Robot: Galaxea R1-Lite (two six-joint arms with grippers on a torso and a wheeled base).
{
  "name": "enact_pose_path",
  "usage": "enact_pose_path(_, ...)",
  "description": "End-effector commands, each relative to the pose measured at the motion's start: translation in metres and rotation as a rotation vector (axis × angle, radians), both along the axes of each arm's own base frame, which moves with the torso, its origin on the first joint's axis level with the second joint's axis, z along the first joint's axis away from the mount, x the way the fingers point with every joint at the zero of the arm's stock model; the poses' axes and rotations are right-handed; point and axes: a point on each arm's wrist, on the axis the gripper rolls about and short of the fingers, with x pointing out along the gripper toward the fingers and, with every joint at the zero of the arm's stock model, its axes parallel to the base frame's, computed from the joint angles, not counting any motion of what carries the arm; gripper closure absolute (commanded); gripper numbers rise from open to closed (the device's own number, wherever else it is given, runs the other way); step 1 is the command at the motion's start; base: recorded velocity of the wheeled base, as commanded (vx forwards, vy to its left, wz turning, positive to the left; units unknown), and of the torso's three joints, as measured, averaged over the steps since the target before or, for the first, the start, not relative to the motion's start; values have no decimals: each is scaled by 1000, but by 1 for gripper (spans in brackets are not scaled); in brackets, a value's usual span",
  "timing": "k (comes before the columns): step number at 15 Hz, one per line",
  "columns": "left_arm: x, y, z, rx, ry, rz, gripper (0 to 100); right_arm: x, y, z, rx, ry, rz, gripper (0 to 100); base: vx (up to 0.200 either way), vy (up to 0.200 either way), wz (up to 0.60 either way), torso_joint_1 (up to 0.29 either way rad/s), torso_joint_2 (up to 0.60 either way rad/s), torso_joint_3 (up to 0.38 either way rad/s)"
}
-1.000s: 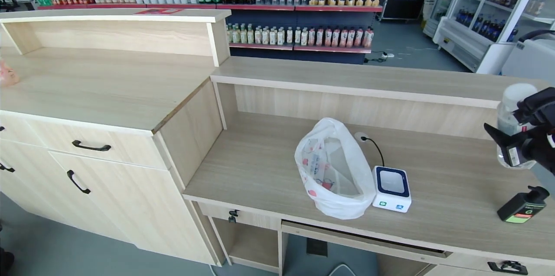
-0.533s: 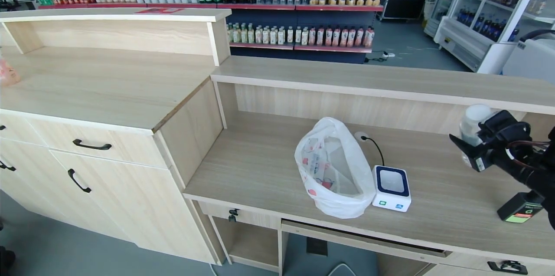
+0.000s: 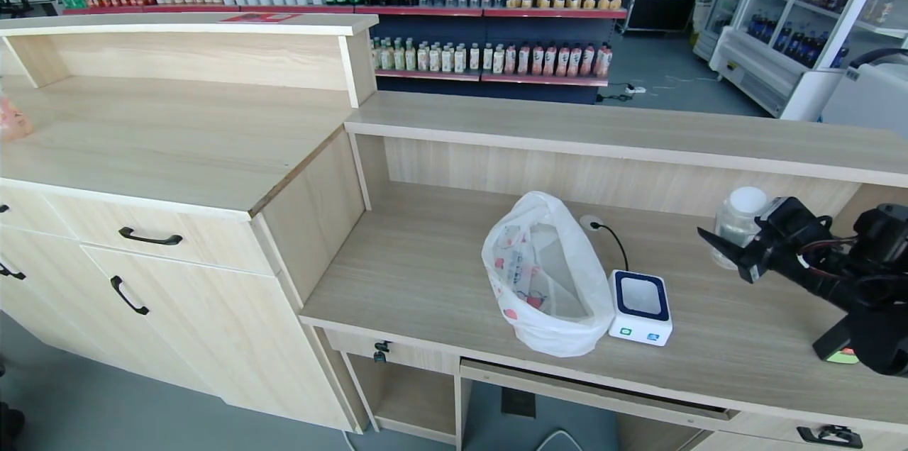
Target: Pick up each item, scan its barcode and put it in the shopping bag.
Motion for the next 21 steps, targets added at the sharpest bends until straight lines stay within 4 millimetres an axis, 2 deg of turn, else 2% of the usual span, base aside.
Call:
enact_pose_path(1, 0, 0, 0, 0, 1, 1, 0, 5, -1, -13, -2, 29, 25, 100, 0, 0, 0, 0, 0, 0)
enact_pose_path(6, 0, 0, 0, 0, 1, -1, 0, 15, 8, -21, -43, 7, 158, 100, 0, 0, 0, 0, 0, 0)
enact_pose_path(16, 0, 0, 0, 0, 1, -1, 0, 24, 16, -40, -70, 7, 209, 100, 0, 0, 0, 0, 0, 0)
enact_pose_path(21, 0, 0, 0, 0, 1, 1, 0, 38, 26, -43, -73, -14, 242, 100, 0, 0, 0, 0, 0, 0)
